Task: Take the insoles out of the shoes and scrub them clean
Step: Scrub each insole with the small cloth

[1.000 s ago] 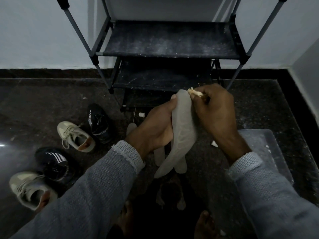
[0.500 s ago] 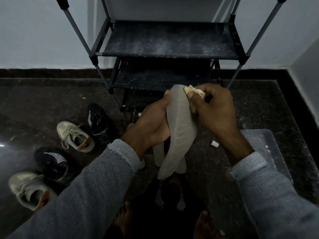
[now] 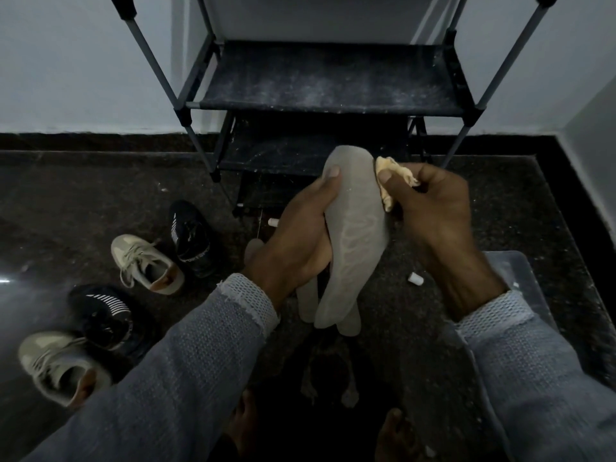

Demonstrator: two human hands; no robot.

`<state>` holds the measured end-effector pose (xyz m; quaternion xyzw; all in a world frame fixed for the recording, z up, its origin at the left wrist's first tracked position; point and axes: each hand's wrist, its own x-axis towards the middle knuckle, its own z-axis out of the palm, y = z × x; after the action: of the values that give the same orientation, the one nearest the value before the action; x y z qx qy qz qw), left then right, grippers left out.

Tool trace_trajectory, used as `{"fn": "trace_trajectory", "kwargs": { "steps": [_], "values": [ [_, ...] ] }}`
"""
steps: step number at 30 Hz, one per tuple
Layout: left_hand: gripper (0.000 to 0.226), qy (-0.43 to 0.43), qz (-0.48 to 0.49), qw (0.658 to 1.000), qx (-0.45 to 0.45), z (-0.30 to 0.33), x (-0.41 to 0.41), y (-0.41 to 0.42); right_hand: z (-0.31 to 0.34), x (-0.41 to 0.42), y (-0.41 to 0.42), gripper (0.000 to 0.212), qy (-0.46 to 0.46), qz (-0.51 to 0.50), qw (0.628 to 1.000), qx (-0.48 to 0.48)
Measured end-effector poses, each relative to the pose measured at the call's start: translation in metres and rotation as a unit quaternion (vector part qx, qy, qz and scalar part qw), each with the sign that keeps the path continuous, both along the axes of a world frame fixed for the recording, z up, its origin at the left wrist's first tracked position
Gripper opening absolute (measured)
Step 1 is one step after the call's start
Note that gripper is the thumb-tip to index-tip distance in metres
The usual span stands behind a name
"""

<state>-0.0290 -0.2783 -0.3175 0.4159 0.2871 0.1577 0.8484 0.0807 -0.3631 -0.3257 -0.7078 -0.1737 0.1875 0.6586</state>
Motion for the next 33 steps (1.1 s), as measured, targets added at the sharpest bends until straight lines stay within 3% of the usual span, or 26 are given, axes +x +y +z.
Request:
{"fn": "trace_trajectory", "kwargs": {
  "steps": [6,8,11,13,16,23,27,33],
  "values": [
    [0.029,-0.003,-0.001,0.999,0.048,0.0,0.001,-0.009,0.002,-0.003,0.003,0.005,0.133,-0.051,0.985,0.099],
    [0.025,0.009,-0.001,0.999,0.052,0.001,0.002,-0.009,0.0,-0.006,0.003,0.008,0.131,-0.047,0.986,0.094],
    [0.025,0.039,0.004,0.996,0.084,0.002,0.004,-0.007,-0.002,-0.006,0.002,0.012,-0.002,-0.05,0.998,0.035],
    [0.028,0.054,0.018,0.994,0.093,0.001,0.004,-0.007,-0.003,-0.003,0.001,0.01,-0.111,-0.047,0.993,0.004],
    [0.035,0.064,0.045,0.994,0.078,0.0,0.005,-0.005,-0.008,-0.002,0.001,0.011,-0.203,-0.035,0.978,-0.021],
    [0.046,0.013,0.035,0.999,-0.037,0.003,0.003,-0.004,-0.007,-0.023,0.006,0.012,-0.268,0.033,0.962,-0.032],
    [0.046,-0.022,0.031,0.995,-0.095,-0.001,-0.001,0.004,-0.003,-0.039,0.009,0.013,-0.342,0.105,0.933,-0.027],
    [0.044,0.007,-0.005,0.997,-0.074,-0.001,-0.002,0.0,-0.009,-0.011,0.0,0.01,-0.372,0.026,0.922,-0.102]
  ]
}}
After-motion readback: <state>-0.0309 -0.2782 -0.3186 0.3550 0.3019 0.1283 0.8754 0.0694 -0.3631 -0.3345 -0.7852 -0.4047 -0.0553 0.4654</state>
